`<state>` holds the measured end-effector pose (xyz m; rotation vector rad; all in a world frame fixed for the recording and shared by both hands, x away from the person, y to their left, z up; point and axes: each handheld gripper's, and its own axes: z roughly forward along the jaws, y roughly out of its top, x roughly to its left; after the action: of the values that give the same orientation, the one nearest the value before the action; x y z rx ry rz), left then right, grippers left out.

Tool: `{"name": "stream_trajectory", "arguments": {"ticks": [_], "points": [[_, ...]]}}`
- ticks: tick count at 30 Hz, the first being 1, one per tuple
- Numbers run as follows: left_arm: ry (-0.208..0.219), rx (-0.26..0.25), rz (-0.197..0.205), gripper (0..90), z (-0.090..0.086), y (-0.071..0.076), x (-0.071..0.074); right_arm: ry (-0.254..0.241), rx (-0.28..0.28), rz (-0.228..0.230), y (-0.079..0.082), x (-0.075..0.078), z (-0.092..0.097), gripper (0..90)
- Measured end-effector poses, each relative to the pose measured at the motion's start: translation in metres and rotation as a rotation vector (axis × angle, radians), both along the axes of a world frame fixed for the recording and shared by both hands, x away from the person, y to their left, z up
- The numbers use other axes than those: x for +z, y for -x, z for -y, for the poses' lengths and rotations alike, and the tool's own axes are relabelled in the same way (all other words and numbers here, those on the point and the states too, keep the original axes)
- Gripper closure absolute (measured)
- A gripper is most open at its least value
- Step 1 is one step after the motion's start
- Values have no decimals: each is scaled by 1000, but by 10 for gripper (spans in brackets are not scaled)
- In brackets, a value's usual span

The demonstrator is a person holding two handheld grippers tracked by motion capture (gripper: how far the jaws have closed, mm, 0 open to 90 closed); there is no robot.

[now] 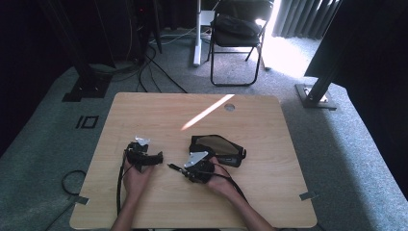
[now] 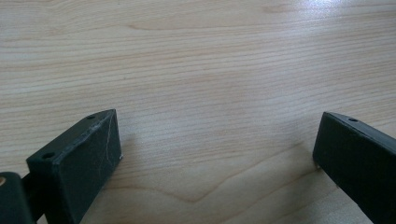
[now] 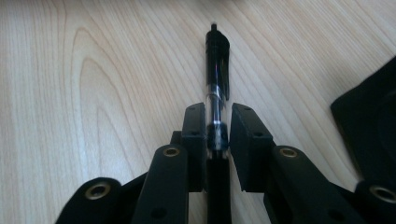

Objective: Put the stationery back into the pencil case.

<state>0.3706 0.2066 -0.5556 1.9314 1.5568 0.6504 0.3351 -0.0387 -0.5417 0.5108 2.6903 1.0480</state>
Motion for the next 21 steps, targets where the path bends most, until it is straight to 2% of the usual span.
{"name": "stream_trajectory", "arguments": {"ticks": [7, 15, 21], "points": [[0, 0, 0, 13, 0, 0, 0, 7, -8, -18, -2, -3, -6, 768], [0, 0, 0, 12, 0, 0, 0, 7, -30, -67, -4, -2, -2, 788], [0, 0, 0, 12, 0, 0, 0, 2, -50, -49, 0, -3, 0, 798]]}}
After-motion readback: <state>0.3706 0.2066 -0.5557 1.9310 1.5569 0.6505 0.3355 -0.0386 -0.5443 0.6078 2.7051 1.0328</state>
